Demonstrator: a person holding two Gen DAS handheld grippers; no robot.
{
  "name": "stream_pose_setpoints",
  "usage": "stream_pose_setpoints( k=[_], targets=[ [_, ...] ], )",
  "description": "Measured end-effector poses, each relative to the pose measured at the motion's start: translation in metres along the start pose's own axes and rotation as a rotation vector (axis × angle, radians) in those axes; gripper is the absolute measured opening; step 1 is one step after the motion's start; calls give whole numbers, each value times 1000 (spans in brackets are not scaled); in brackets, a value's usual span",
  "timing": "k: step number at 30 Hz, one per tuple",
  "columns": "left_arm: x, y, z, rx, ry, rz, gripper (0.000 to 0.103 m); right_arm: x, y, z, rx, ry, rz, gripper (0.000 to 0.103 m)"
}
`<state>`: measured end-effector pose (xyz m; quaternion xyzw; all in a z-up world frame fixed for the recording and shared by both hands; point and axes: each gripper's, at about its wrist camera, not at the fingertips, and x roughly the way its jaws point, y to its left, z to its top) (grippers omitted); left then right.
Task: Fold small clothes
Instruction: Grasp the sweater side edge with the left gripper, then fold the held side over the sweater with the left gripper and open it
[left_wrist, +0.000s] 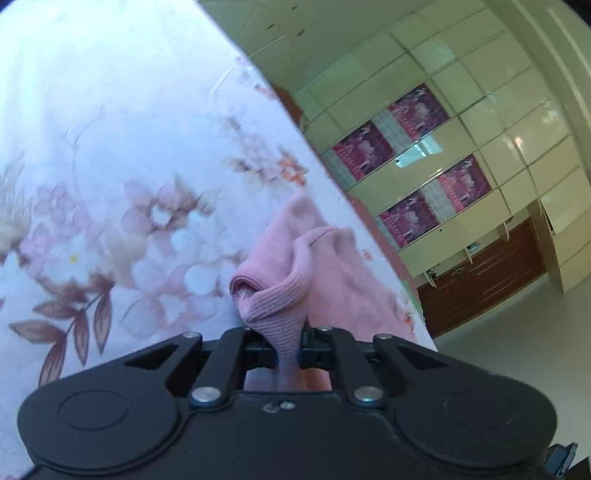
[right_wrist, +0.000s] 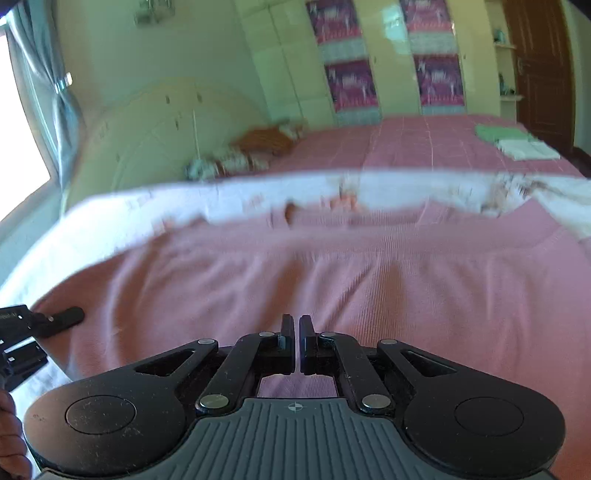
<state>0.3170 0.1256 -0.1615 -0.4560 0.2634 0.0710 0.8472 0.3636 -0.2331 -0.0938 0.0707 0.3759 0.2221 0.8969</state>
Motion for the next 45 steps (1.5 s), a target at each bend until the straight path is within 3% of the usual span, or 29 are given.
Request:
stream_pose_setpoints(
  k=[2,6,7,8,9,11,13,15,17,22,27,32,35,36,37,38,39,41,45],
  targets=[
    [0,7,-2,-38,-9,-30,16,10,-2,-7,4,6,-7,1],
    [4,-5,-2,-45,-31,-38,43,6,-4,-7,19,-3,-5,1],
    [6,-10,-2,-21,-38,-19,42,4,-4,-6,27,-12,2,1],
    [8,-14,-1,1,-42,15,28,3,-4,-7,28,-16,12,1],
    [9,-15,1,4,-43,43,7,5,-3,-8,21,-9,8,1],
    [0,-15,5,-7,-71,6,7,7,-4,-9,20,-7,7,1],
    [-2,-29,7,105,-55,33,7,6,-6,-7,36,1,12,1],
    [4,-31,9,131,-6,55,7,7,-11,-7,68,1,27,0],
    [-4,-41,9,171,-21,13,7,7,-14,-7,91,-8,34,0],
    [-20,-120,-3,408,-28,-88,7,5,-27,-5,178,-4,75,0],
    [-7,-223,-57,695,77,-178,7,-46,-71,0,327,-135,72,0],
    [40,-280,-155,902,265,-202,9,-121,-145,-3,467,-247,19,0],
    [75,-287,-222,980,445,-189,27,-154,-183,-12,534,-250,11,0],
    [77,-289,-238,1007,482,-176,27,-162,-192,-15,545,-245,7,15],
    [68,-290,-245,1027,476,-214,29,-168,-199,-18,554,-237,-3,33],
    [56,-290,-244,1035,446,-248,40,-179,-204,-19,558,-248,-12,70],
    [47,-288,-240,1033,415,-256,50,-188,-207,-22,551,-270,-9,74],
    [32,-275,-215,980,336,-240,59,-199,-212,-25,551,-266,35,74],
    [35,-252,-157,914,185,-98,59,-194,-208,-28,560,-232,158,70]
  ],
)
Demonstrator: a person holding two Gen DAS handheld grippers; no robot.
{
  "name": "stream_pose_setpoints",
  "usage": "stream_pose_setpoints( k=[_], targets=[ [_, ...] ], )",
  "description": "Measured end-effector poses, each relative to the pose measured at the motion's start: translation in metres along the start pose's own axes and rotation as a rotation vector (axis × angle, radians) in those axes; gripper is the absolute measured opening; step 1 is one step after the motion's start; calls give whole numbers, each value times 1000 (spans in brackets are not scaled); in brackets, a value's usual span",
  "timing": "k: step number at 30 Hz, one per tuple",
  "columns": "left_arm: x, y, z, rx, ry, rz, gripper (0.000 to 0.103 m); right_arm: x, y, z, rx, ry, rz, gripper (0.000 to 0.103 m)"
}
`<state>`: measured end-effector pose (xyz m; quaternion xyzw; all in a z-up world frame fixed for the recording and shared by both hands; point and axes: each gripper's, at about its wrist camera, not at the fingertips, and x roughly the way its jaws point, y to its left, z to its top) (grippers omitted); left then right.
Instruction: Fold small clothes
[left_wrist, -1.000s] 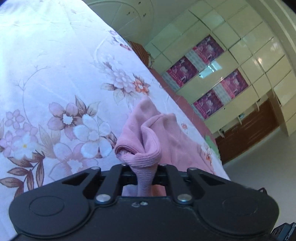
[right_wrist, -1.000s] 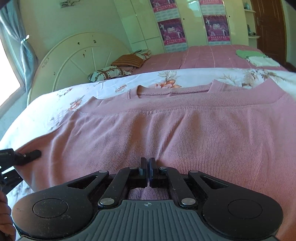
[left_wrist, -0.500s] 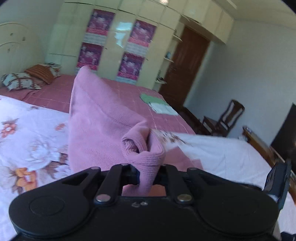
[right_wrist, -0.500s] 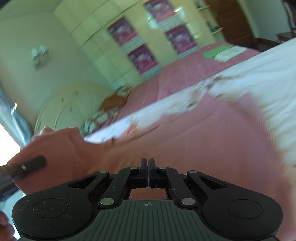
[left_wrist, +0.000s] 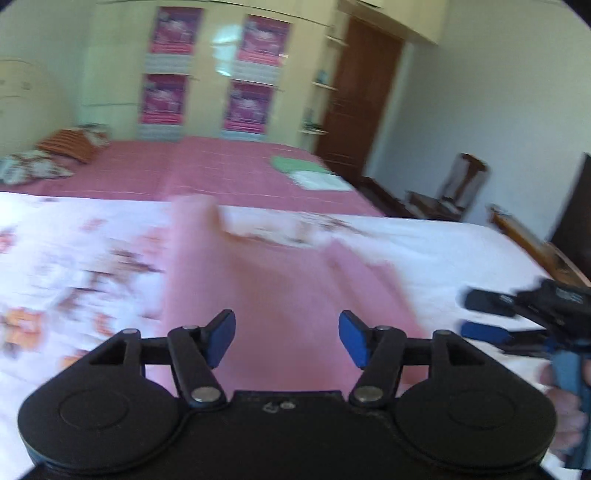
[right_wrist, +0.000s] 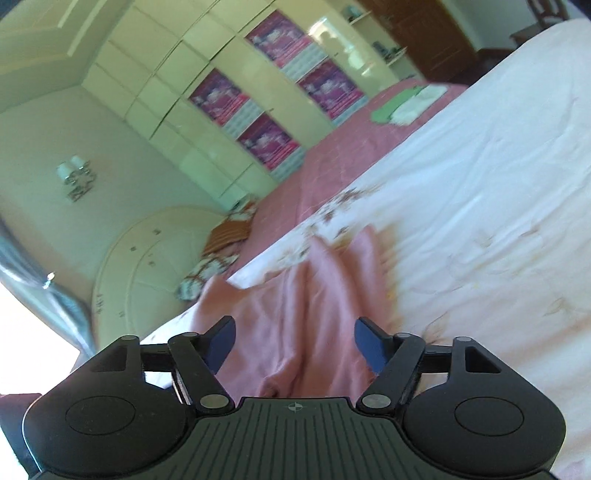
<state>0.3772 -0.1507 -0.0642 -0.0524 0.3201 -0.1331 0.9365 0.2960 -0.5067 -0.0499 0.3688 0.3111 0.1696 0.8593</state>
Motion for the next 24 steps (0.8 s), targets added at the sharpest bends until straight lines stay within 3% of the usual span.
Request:
stream_pose_setpoints(
  k=[4,5,9,15,17,19,24],
  targets=[
    [13,32,2,-36,46,80,59,37,6,-13,3,107,39,67],
    [14,37,1,-57,57,84,59,46,6,-16,2,130,34,62],
    [14,45,-6,-91,69,84,59,69,1,-25,30,210,29,51],
    [6,55,-12,-120,69,71,61,83,6,-24,-19,268,-15,44],
    [6,58,-13,-128,72,70,61,80,16,-23,-77,282,-7,44],
    [4,62,-14,-147,70,65,61,85,20,-24,-122,303,-79,44],
    [3,68,-18,-163,75,54,61,89,13,-27,-82,337,-77,42]
  ],
)
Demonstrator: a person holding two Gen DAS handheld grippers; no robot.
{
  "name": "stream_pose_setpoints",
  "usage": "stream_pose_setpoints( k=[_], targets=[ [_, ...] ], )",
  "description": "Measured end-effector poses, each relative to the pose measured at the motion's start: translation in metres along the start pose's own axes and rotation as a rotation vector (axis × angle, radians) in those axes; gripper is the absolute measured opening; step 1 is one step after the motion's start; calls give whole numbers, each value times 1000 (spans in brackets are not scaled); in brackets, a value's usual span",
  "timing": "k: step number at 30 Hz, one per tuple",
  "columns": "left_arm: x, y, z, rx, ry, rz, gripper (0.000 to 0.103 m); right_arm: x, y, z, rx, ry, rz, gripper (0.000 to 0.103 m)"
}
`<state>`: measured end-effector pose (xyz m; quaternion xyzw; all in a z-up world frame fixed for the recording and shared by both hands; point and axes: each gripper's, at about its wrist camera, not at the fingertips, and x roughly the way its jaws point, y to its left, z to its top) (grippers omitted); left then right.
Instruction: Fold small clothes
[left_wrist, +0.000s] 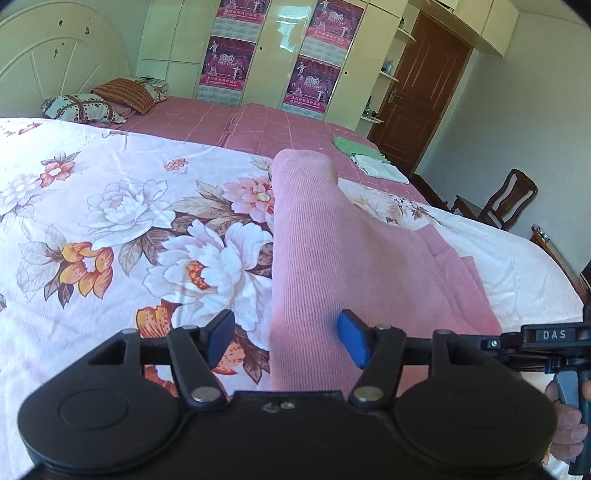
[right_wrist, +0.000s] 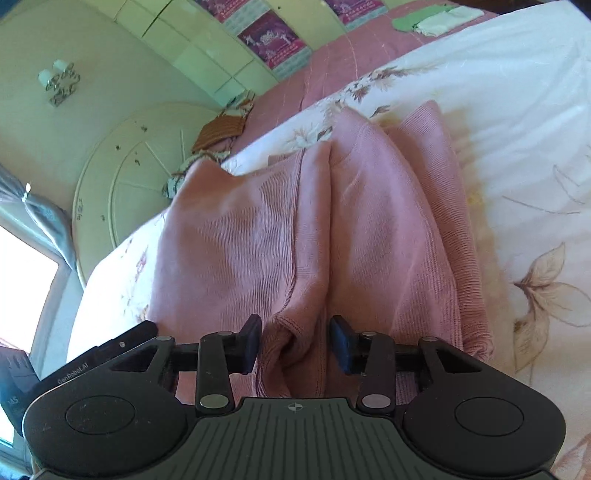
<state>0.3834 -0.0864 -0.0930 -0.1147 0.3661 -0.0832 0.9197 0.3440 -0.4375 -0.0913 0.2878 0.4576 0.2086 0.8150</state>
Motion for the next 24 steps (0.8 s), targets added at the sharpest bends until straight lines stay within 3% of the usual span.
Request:
stream_pose_setpoints(
  k=[4,8,9,10,11,16,19,22,24],
  targets=[
    [3,3,7,3,-8,3,63,4,13,11,-34,-15,13,41],
    [16,4,11,12,31,0,63,30,27,13,-97,17,-56,35],
    [18,3,11,24,39,-1,65,32,28,13,-98,9,-50,28],
    [20,3,12,40,48,8,66,36,31,15,-109,6,-53,14],
    [21,2,12,50,51,18,69,38,34,15,-136,7,-67,13],
    [19,-9,19,62,44,-19,64,15,87,4,-477,-134,-194,12],
    [18,-27,22,97,50,-46,69,-19,105,1,-569,-209,-214,12],
    [38,-52,12,181,150,-38,72,-38,82,-8,-547,-219,-284,12],
    [49,-62,0,238,169,-9,74,-23,46,-11,-462,-154,-329,12]
  ],
)
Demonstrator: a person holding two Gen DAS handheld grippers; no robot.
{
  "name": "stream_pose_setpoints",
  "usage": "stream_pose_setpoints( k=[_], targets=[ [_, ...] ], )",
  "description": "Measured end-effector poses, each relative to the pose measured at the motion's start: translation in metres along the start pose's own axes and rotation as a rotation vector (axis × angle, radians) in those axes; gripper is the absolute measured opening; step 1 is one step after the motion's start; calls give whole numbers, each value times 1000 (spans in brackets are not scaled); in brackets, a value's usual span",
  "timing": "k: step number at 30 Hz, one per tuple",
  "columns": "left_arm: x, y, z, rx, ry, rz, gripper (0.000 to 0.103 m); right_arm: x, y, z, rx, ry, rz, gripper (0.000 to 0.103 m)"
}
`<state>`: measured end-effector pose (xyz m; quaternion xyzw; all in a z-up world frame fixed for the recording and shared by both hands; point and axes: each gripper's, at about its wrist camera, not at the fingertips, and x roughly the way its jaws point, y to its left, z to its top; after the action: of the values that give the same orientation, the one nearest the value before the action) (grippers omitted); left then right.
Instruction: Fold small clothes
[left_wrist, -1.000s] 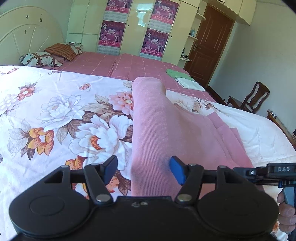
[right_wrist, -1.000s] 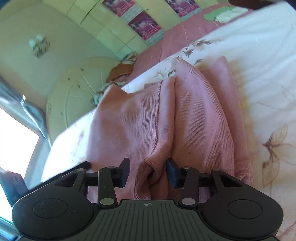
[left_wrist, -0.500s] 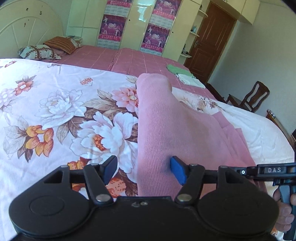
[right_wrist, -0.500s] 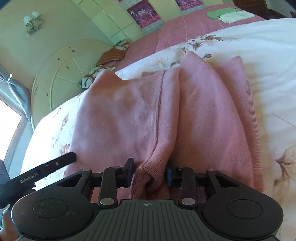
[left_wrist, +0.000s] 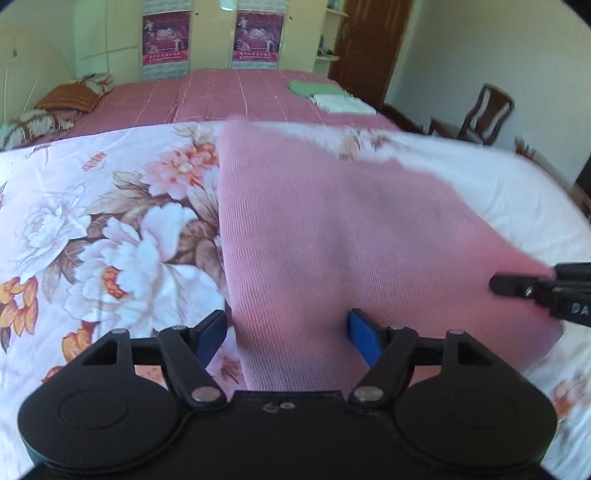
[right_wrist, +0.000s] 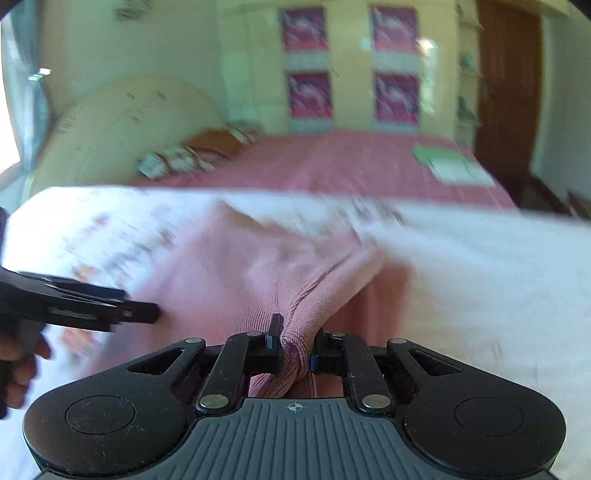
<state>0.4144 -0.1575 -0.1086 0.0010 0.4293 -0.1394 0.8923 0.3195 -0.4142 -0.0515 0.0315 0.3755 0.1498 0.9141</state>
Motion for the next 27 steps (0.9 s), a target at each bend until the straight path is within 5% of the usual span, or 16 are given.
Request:
stream_pose_setpoints(
  k=[2,4,6,11,16,17,18,19,21,24,27],
  targets=[
    [-5,4,-2,-16,-14,-29,69,27,-20,-16,99,111,76,12],
    [-17,13,-1,-17,-65,-31,69,19,-28,-18,144,53,105,18],
    [-24,24,3,-31,-109,-42,66,6,-40,-12,208,-11,108,41],
    [-8,51,27,-125,-114,-46,65,26,-77,14,368,-43,129,41],
    [12,61,32,-156,-84,-66,69,54,-85,36,354,-16,121,40],
    [14,62,31,-162,-80,-67,71,55,-82,37,328,-9,121,38],
    [16,63,30,-169,-79,-75,71,58,-78,38,303,-1,116,17],
    [16,64,30,-176,-78,-80,70,60,-73,37,267,5,103,9],
    [11,61,33,-171,-85,-108,58,57,-68,35,218,-27,76,8],
    [11,42,41,-93,-70,-128,58,37,-68,34,189,-97,71,7],
    [35,21,43,-45,8,-112,67,49,-76,34,180,-51,24,4]
  ],
)
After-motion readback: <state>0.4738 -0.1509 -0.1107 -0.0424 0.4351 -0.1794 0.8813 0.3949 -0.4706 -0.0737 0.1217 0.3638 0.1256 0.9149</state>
